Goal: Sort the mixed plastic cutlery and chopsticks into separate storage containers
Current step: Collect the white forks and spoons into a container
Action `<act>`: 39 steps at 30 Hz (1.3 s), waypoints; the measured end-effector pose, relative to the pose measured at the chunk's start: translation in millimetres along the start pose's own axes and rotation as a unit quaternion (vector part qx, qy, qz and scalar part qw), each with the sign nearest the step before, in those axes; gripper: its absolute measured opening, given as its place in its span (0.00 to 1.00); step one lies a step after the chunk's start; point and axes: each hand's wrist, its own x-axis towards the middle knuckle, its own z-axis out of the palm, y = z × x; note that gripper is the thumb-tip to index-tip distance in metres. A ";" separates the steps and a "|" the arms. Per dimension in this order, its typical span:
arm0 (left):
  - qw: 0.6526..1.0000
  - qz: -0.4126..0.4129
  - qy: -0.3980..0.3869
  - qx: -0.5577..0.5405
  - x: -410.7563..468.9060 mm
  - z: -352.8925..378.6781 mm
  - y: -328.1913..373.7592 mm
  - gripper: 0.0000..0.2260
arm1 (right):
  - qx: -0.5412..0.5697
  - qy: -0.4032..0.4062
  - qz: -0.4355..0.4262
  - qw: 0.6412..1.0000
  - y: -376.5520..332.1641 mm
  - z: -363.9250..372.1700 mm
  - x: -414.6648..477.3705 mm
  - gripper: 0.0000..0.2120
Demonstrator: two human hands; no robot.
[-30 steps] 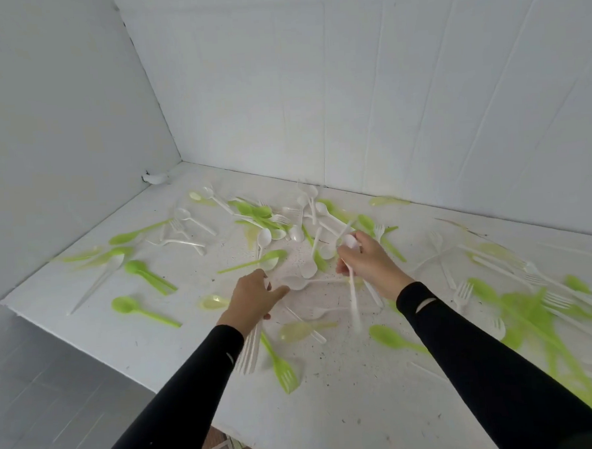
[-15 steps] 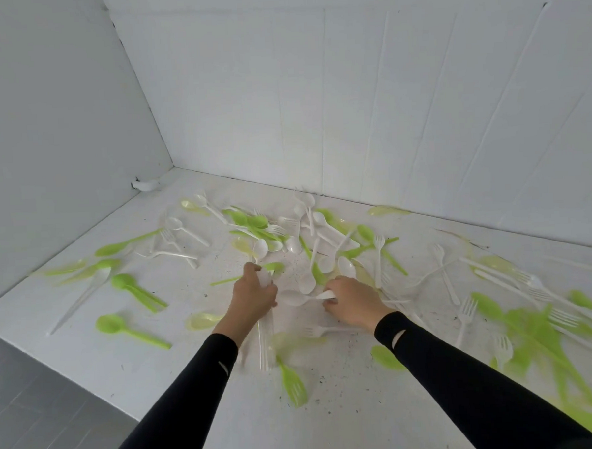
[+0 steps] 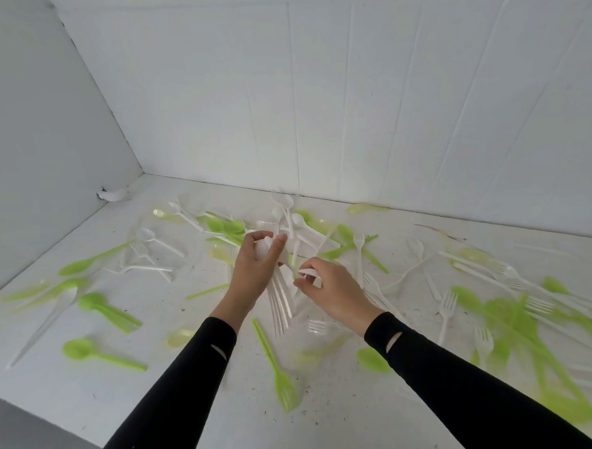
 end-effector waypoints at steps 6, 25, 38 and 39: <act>0.998 0.057 0.013 0.037 8.7 3.7 10.8 0.04 | 0.056 -0.026 0.009 0.998 -1.0 -4.5 14.4 0.16; 0.993 -0.051 -0.023 0.104 25.9 -14.1 -8.0 0.05 | -0.244 -0.026 0.175 0.954 56.2 -6.8 39.4 0.11; 0.784 0.147 -0.296 0.526 27.0 -5.6 -29.0 0.13 | -0.346 -0.090 0.023 0.933 36.9 -11.3 70.9 0.19; 0.769 0.154 -0.307 0.540 25.6 -6.7 -32.5 0.16 | -0.366 -0.098 0.010 0.926 38.4 -9.9 72.5 0.19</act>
